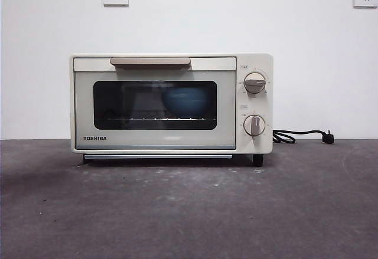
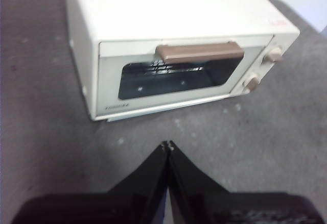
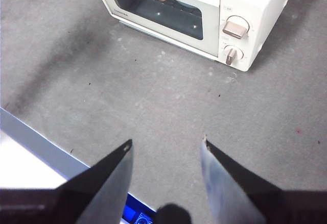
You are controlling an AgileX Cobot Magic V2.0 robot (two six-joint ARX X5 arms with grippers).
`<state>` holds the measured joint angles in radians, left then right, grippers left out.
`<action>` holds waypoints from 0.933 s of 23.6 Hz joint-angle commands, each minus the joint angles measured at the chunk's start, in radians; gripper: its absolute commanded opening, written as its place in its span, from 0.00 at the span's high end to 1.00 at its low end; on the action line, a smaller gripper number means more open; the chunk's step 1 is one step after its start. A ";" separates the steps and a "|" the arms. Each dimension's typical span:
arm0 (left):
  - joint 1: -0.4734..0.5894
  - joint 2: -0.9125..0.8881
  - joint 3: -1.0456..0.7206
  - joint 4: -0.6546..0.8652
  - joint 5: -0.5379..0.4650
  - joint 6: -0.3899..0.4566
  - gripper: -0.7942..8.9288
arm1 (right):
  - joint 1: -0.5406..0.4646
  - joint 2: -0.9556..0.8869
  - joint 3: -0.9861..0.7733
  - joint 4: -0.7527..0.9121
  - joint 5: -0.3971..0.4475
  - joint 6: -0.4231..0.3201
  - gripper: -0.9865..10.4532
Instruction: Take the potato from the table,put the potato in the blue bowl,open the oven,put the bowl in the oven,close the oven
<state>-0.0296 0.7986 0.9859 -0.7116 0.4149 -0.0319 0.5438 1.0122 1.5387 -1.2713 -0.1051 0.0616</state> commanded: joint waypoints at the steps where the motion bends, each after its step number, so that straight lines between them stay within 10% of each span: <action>1: -0.011 -0.035 0.053 -0.102 -0.032 0.040 0.93 | 0.003 0.003 0.000 -0.005 -0.002 -0.019 0.72; 22: -0.021 -0.075 0.150 -0.279 -0.042 0.054 0.92 | 0.002 0.008 0.000 -0.038 0.002 0.042 0.91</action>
<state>-0.0483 0.7277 1.1397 -0.9943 0.3706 0.0154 0.5438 1.0206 1.5387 -1.3136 -0.1043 0.0597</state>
